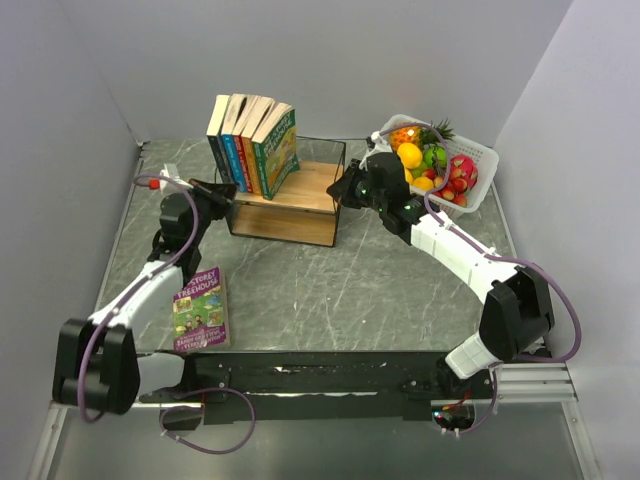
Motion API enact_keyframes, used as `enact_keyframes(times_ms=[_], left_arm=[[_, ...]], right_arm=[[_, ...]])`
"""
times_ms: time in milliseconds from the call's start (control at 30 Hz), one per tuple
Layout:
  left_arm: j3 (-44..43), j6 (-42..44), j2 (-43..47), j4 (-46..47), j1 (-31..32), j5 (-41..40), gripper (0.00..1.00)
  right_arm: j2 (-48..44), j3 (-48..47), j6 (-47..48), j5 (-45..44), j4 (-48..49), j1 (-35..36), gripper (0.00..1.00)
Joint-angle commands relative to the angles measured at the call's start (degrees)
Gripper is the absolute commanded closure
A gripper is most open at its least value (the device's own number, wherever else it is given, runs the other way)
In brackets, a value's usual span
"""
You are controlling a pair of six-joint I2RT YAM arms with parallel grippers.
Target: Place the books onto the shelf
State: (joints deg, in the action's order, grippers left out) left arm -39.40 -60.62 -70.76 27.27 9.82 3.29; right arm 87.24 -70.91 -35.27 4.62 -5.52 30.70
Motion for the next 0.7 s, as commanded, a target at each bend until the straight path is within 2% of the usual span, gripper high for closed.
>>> enact_keyframes(times_ms=[0, 267, 667], left_arm=[[1.2, 2.3, 6.8, -3.3, -0.2, -1.7, 0.99], [1.9, 2.7, 7.7, -10.1, -0.5, -5.1, 0.99], [2.5, 0.2, 3.5, -5.6, -1.3, -5.5, 0.99]], right_arm=[[1.8, 1.6, -1.5, 1.5, -7.1, 0.3, 1.0], [1.8, 1.5, -1.6, 1.3, -7.1, 0.3, 1.0], [2.1, 1.6, -1.9, 1.9, -6.8, 0.3, 1.0]])
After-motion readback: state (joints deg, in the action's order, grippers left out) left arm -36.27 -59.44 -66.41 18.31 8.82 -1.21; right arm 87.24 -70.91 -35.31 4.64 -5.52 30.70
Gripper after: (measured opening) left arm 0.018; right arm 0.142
